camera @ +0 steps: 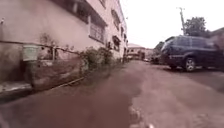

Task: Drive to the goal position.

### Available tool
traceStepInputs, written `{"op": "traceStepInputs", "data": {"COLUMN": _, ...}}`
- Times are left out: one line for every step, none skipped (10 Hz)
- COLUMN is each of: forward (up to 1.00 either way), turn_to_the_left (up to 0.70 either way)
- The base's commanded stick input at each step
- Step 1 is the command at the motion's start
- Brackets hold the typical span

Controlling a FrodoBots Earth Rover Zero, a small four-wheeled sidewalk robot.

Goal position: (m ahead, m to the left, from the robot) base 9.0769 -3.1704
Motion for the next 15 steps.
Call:
{"op": "traceStepInputs", "data": {"forward": 1.0, "turn_to_the_left": 0.12}}
{"op": "traceStepInputs", "data": {"forward": 1.0, "turn_to_the_left": 0.12}}
{"op": "traceStepInputs", "data": {"forward": 1.0, "turn_to_the_left": 0.12}}
{"op": "traceStepInputs", "data": {"forward": 1.0, "turn_to_the_left": 0.12}}
{"op": "traceStepInputs", "data": {"forward": 1.0, "turn_to_the_left": 0.12}}
{"op": "traceStepInputs", "data": {"forward": 1.0, "turn_to_the_left": -0.23}}
{"op": "traceStepInputs", "data": {"forward": 1.0, "turn_to_the_left": -0.28}}
{"op": "traceStepInputs", "data": {"forward": 1.0, "turn_to_the_left": -0.28}}
{"op": "traceStepInputs", "data": {"forward": 1.0, "turn_to_the_left": -0.28}}
{"op": "traceStepInputs", "data": {"forward": 1.0, "turn_to_the_left": -0.28}}
{"op": "traceStepInputs", "data": {"forward": 1.0, "turn_to_the_left": -0.28}}
{"op": "traceStepInputs", "data": {"forward": 1.0, "turn_to_the_left": -0.28}}
{"op": "traceStepInputs", "data": {"forward": 1.0, "turn_to_the_left": -0.28}}
{"op": "traceStepInputs", "data": {"forward": 1.0, "turn_to_the_left": -0.28}}
{"op": "traceStepInputs", "data": {"forward": 1.0, "turn_to_the_left": -0.28}}
